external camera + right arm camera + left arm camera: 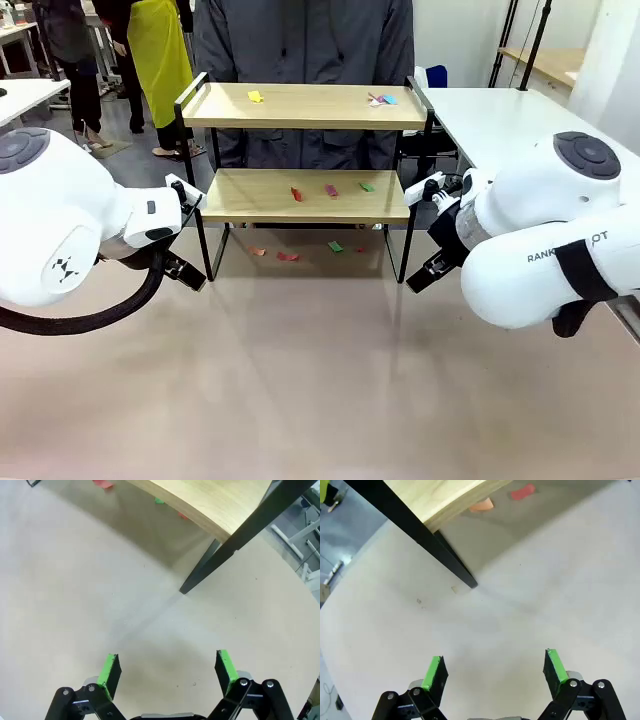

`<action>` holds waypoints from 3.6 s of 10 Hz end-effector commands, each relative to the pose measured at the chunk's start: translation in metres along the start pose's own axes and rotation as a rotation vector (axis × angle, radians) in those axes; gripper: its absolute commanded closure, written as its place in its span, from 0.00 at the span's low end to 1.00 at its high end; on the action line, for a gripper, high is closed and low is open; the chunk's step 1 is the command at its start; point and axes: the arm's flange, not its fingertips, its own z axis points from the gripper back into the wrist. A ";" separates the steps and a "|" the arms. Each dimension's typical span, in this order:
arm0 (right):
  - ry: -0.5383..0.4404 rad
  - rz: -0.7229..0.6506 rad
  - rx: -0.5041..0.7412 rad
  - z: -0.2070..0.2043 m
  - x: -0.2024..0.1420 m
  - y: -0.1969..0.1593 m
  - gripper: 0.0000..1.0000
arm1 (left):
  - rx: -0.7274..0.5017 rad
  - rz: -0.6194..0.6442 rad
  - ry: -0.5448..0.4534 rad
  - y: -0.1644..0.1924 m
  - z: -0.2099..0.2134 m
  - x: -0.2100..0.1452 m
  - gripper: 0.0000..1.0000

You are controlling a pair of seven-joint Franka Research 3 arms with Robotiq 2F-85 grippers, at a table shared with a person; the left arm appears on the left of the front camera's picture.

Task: Clean the shelf.
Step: Pick up the Duster handed by the human.

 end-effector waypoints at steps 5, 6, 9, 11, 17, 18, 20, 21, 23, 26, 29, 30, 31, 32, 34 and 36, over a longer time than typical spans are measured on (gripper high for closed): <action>0.000 0.000 0.000 0.000 0.000 0.000 0.00 | 0.000 0.000 0.000 0.000 0.000 0.000 0.00; 0.000 0.000 0.000 0.000 0.000 0.000 0.00 | 0.000 0.000 0.000 0.000 0.000 0.000 0.00; 0.000 0.000 0.000 0.000 0.000 0.000 0.00 | 0.000 0.000 0.000 0.000 0.000 0.000 0.00; -0.058 0.011 0.021 0.022 0.016 -0.011 0.00 | 0.000 -0.001 0.000 -0.001 0.000 0.000 0.00; -0.273 -0.028 0.137 0.104 -0.001 -0.108 0.00 | -0.288 -0.159 -0.152 0.107 0.081 0.002 0.00; -0.304 -0.029 0.147 0.103 -0.013 -0.128 0.00 | -0.419 -0.240 -0.187 0.132 0.085 -0.004 0.00; -0.382 -0.024 0.214 0.087 -0.039 -0.167 0.00 | -0.534 -0.261 -0.271 0.176 0.078 -0.012 0.00; -0.429 -0.012 0.238 0.079 -0.052 -0.180 0.00 | -0.585 -0.249 -0.340 0.183 0.075 -0.016 0.00; -0.344 -0.050 0.167 0.100 -0.041 -0.171 0.00 | -0.511 -0.257 -0.333 0.170 0.097 -0.027 0.00; -0.344 -0.050 0.167 0.100 -0.041 -0.171 0.00 | -0.511 -0.257 -0.333 0.170 0.097 -0.027 0.00; -0.365 -0.053 0.191 0.089 -0.041 -0.199 0.00 | -0.542 -0.247 -0.315 0.186 0.085 -0.010 0.00; -0.394 -0.041 0.240 0.081 -0.041 -0.226 0.00 | -0.604 -0.261 -0.347 0.199 0.074 0.000 0.00; -0.455 -0.011 0.288 0.073 -0.042 -0.250 0.00 | -0.624 -0.277 -0.401 0.210 0.064 0.008 0.00; -0.503 0.025 0.306 0.065 -0.042 -0.273 0.00 | -0.648 -0.304 -0.452 0.223 0.053 0.015 0.00; -0.561 0.104 0.344 0.044 -0.045 -0.301 0.00 | -0.670 -0.363 -0.544 0.242 0.035 0.018 0.00; -0.610 0.143 0.353 0.023 -0.055 -0.321 0.00 | -0.691 -0.399 -0.631 0.261 0.018 0.012 0.00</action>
